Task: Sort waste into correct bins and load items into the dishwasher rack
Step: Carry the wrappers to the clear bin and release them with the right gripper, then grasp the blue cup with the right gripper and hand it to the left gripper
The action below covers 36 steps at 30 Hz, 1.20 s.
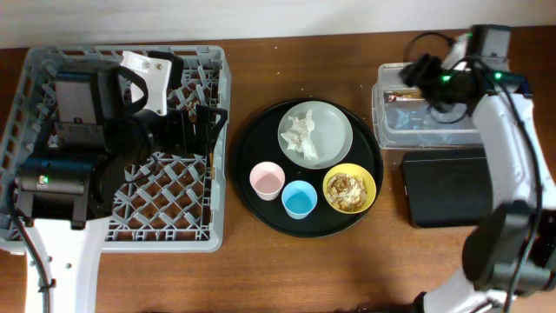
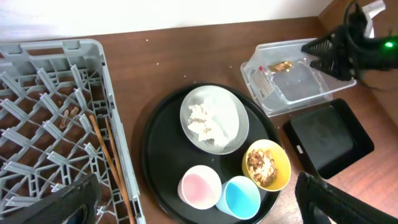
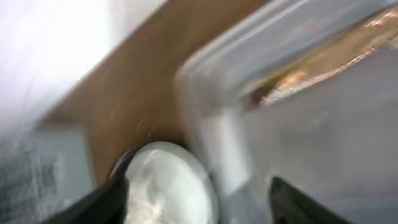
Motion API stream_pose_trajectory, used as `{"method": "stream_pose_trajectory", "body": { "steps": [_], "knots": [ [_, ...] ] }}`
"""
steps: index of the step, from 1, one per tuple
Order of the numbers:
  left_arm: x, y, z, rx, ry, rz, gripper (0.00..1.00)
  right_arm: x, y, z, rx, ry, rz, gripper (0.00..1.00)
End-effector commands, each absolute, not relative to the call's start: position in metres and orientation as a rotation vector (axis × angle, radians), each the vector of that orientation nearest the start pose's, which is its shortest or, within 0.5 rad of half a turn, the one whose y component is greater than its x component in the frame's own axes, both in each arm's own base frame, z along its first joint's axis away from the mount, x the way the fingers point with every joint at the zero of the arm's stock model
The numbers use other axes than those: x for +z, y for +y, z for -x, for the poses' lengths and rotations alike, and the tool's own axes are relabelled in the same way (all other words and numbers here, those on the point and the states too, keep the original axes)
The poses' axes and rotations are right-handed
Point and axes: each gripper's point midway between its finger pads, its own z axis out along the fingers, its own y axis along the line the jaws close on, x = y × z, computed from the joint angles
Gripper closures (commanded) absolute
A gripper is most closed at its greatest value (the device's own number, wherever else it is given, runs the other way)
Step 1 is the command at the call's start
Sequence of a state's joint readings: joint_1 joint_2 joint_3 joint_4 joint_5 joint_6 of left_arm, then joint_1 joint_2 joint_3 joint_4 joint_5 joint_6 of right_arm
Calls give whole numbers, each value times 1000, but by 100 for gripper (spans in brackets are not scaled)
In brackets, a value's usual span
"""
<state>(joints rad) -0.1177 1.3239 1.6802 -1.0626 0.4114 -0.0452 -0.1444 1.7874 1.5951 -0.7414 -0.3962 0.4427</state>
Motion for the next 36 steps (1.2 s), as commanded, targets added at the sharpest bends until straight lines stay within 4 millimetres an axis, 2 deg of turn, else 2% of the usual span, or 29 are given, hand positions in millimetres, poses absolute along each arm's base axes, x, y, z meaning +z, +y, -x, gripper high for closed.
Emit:
{"method": "stream_pose_trajectory", "body": {
  "steps": [1,3,5,6,8,9,10,11,12,13,15,16,17,19,20,21,22,24,25,26,27,28,29,31,33,34,36],
  "knots": [
    [364,-108,-331,-543,2232,-318,1,211,109,-429,641,2574,-60,30],
    [364,-108,-331,-543,2232,-318,1,163,155,-415,460,2720,82,29],
    [364,-108,-331,-543,2232,-318,1,123,181,-414,328,2777,175,20],
    [364,-108,-331,-544,2232,-318,1,97,188,-421,213,2788,206,16],
    [364,-108,-331,-544,2232,-318,1,61,195,-435,157,2792,214,12],
    [364,-108,-331,-543,2232,-318,1,45,196,-436,149,2814,216,17],
    [364,-108,-331,-544,2232,-318,1,20,195,-435,132,2853,220,39],
    [364,-108,-331,-543,2232,-318,1,17,194,-435,128,2860,217,66],
    [364,-108,-331,-543,2232,-318,1,20,194,-436,137,2855,216,82],
    [364,-108,-331,-543,2232,-318,1,37,192,-438,156,2836,203,96],
    [364,-108,-331,-543,2232,-318,1,83,181,-446,184,2776,160,96],
    [364,-108,-331,-543,2232,-318,1,119,168,-450,201,2731,116,96],
    [364,-108,-331,-543,2232,-318,1,160,148,-455,221,2669,52,96],
    [364,-108,-331,-543,2232,-318,1,226,85,-463,249,2532,-234,96],
    [364,-108,-331,-543,2232,-318,1,238,57,-464,249,2490,-349,96],
    [364,-108,-331,-543,2232,-318,1,242,14,-466,239,2453,-501,96],
    [364,-108,-331,-543,2232,-318,1,237,-3,-469,261,2452,-544,96],
    [364,-108,-331,-543,2232,-319,1,230,-42,-474,165,2426,-601,96],
    [364,-108,-331,-544,2232,-318,1,223,-61,-476,113,2421,-650,96],
    [364,-108,-331,-543,2232,-318,1,206,-74,-478,101,2444,-698,96],
    [364,-108,-331,-543,2232,-318,1,186,-80,-487,107,2471,-689,26],
    [364,-108,-331,-543,2232,-318,1,180,-73,-492,146,2497,-608,5],
    [364,-108,-330,-544,2236,-317,1,183,-65,-492,211,2504,-579,0],
    [364,-108,-330,-544,2234,-318,1,227,-25,-474,447,2478,-479,1],
    [367,-109,-333,-541,2217,-320,1,257,3,-438,482,2511,-403,2],
    [370,-109,-335,-539,2203,-322,1,270,26,-408,489,2558,-318,2],
    [375,-109,-339,-534,2172,-327,1,273,70,-351,503,2703,-197,3]
  ]
}}
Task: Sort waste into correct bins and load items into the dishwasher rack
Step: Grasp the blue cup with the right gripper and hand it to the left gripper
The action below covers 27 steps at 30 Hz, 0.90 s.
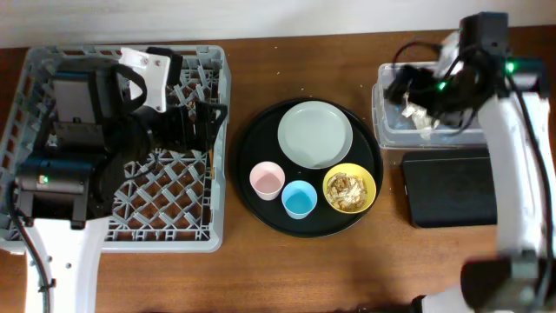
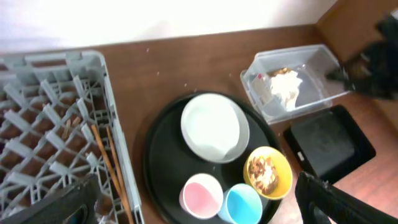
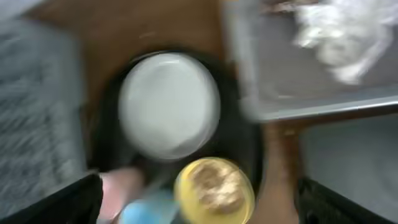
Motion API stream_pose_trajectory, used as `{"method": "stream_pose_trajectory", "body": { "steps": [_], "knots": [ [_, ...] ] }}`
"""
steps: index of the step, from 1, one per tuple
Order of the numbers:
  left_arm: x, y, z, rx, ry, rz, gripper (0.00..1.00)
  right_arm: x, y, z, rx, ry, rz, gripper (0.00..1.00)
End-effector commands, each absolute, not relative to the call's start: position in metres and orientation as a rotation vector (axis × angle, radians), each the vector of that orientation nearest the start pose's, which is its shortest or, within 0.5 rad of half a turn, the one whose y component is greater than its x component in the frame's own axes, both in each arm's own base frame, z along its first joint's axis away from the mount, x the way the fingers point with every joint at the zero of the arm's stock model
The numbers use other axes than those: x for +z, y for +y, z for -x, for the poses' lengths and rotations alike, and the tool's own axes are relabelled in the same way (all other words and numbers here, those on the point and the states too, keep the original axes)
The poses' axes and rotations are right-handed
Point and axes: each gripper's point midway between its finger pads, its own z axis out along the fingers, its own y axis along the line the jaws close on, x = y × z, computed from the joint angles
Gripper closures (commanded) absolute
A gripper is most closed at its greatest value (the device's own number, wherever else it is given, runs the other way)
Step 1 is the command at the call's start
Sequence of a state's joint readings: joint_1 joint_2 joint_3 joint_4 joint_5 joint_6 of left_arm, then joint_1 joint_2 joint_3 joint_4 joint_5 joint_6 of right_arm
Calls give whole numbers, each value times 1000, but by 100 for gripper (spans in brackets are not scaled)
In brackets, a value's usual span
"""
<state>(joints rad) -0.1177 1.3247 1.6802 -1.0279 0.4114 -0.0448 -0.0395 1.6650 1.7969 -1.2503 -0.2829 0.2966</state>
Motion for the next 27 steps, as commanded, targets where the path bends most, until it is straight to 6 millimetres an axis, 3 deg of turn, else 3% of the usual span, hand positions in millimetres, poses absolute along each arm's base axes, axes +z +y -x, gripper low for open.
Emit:
{"method": "stream_pose_trajectory", "body": {
  "steps": [1,2,6,9,11,14,15,17,19,22,24,26,27],
  "knots": [
    [377,-109,-340,-533,2164,-327,1,262,94,-324,460,2814,-99,15],
    [377,-109,-340,-533,2164,-327,1,250,109,-309,439,2887,-56,27],
    [369,-109,-334,-540,2208,-321,1,189,164,-268,407,3050,175,57],
    [356,-107,-323,-548,2280,-309,1,131,180,-250,407,3103,233,58],
    [348,-106,-316,-557,2326,-302,1,97,185,-256,431,3067,194,53],
    [350,-114,-312,-619,2325,-317,1,73,189,-266,457,3028,104,53],
    [350,-116,-310,-638,2325,-323,1,58,192,-269,488,3001,38,64],
    [349,-117,-308,-654,2331,-327,1,55,190,-266,486,3010,16,90],
    [353,-126,-302,-740,2318,-356,1,88,188,-259,566,3022,74,96],
    [369,-136,-297,-944,2250,-383,1,175,173,-250,643,2918,269,96],
    [376,-150,-292,-1171,2204,-427,1,266,194,-253,916,2535,596,96],
    [385,-168,-286,-1454,2138,-488,1,351,217,-239,1178,2098,854,96],
    [395,-176,-280,-1603,2062,-545,1,372,223,-235,1245,1978,906,96]
  ]
}}
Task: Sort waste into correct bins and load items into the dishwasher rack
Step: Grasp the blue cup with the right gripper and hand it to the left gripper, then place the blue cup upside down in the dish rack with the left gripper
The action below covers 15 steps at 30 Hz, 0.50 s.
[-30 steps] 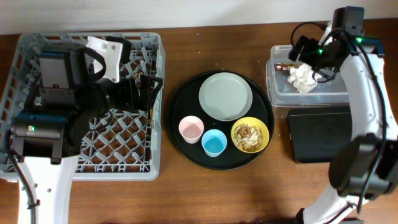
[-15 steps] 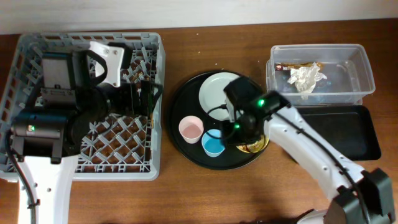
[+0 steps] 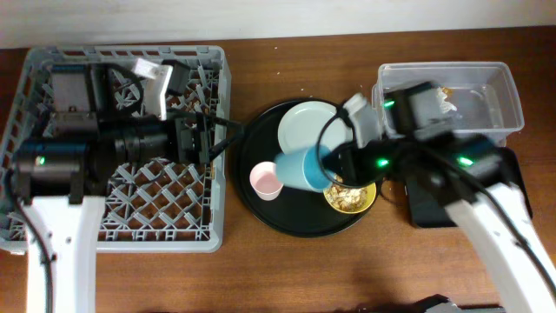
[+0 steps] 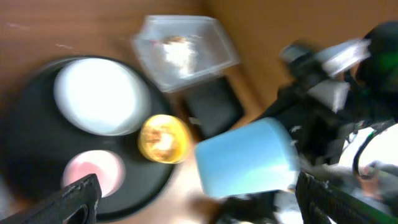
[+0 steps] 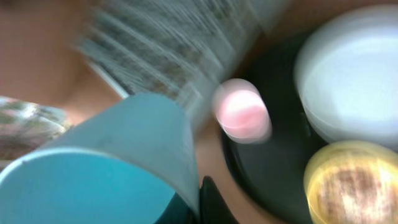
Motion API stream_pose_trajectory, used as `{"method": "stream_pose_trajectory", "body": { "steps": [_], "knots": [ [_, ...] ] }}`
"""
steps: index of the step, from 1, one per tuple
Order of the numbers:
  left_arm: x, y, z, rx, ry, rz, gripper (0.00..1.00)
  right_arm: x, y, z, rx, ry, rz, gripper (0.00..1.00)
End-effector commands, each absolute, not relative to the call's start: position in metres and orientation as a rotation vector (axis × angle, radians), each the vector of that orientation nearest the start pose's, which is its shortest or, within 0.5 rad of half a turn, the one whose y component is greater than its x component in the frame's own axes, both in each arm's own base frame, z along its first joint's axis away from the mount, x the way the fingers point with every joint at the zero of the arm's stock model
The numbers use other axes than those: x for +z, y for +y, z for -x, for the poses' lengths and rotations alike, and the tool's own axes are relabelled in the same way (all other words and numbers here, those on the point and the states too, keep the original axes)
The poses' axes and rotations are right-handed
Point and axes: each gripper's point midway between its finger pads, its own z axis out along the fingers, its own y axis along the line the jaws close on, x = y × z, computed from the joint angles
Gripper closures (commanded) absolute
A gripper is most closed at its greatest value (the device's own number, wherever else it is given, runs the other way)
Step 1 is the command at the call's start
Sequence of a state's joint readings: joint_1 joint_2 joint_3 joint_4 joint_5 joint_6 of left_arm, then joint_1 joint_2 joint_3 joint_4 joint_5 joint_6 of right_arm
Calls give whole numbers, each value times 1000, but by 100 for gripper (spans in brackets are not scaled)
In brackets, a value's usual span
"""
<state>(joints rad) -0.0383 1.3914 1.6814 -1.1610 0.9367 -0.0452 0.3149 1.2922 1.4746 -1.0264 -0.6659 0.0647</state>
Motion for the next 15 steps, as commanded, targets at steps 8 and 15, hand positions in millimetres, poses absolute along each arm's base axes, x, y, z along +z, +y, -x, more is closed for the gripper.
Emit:
{"method": "stream_pose_trajectory", "body": {
  "steps": [8,15],
  "knots": [
    [426,-214,-234,-1940,1827,-815,26,386,244,-260,1351,1788,994,96],
    [429,-208,-230,-1942,1842,-779,6,404,247,-270,1348,1727,965,96]
  ]
}}
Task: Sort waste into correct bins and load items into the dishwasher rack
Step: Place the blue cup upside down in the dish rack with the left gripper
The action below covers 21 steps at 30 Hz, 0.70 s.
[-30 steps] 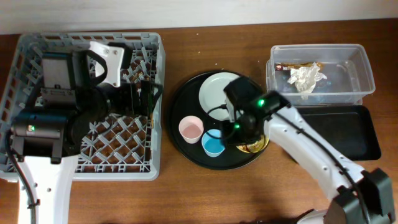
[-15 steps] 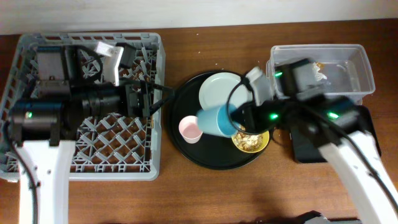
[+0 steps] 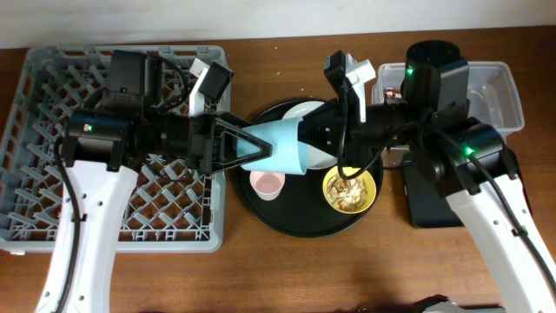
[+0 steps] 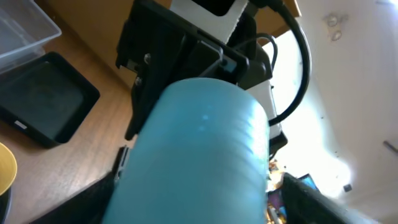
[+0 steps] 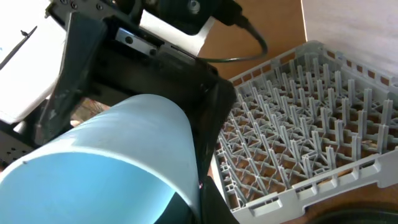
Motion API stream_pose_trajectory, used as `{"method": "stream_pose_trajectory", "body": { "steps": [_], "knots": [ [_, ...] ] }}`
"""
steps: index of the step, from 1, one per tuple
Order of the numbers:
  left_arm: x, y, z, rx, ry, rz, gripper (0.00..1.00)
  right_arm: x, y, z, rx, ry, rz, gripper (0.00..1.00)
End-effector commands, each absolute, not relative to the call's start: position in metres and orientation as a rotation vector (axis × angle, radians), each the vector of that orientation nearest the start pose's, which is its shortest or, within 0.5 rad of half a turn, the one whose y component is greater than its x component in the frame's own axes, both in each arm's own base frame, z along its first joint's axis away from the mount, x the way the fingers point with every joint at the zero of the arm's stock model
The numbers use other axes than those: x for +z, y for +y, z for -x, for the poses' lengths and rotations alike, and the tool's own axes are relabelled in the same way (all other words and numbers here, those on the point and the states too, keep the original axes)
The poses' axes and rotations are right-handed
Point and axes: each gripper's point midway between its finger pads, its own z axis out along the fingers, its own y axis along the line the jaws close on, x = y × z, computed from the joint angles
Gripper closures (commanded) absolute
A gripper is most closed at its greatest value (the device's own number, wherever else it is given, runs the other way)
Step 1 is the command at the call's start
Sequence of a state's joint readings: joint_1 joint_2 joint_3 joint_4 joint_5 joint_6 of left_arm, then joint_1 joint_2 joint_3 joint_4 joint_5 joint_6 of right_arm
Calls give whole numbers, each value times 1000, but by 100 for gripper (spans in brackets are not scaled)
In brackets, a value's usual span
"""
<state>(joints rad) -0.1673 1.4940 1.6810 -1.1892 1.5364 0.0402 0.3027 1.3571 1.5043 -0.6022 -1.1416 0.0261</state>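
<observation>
A blue cup (image 3: pixel 280 148) lies on its side in the air over the left edge of the black tray (image 3: pixel 304 224). My right gripper (image 3: pixel 318 137) is shut on its rim. My left gripper (image 3: pixel 250 144) is open, with its fingers on either side of the cup's narrow base. The cup (image 4: pixel 199 155) fills the left wrist view, with the dark fingers at the bottom corners. In the right wrist view the cup's mouth (image 5: pixel 93 174) faces the camera. The grey dishwasher rack (image 3: pixel 52 217) sits at the left.
On the tray stand a pink cup (image 3: pixel 266 183), a yellow bowl (image 3: pixel 349 189) of food scraps and a white plate (image 3: pixel 297 111), partly hidden by the grippers. A clear bin (image 3: pixel 497 87) and a black bin (image 3: pixel 434 207) sit at the right.
The right gripper has moved the blue cup up and left and tipped it on its side. The left gripper has moved from the rack's edge to the cup's base.
At first crumpled tissue lay on the white plate and the right gripper was over the clear bin. Then the tissue was in that bin and the plate bare. Then the right gripper held the blue cup above the tray; now the cup sits between both grippers.
</observation>
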Motion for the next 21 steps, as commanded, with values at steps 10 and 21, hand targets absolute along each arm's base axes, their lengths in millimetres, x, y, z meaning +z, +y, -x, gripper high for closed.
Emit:
{"method": "stream_pose_trajectory", "body": {
  "steps": [10,21],
  "knots": [
    [422,-207,-235,-1863,1890,-763,44,407,247,-272,1353,1718,954,75],
    [284,55,-256,-128,2644,728,43,288,177,-272,867,2566,280,16]
  ]
}}
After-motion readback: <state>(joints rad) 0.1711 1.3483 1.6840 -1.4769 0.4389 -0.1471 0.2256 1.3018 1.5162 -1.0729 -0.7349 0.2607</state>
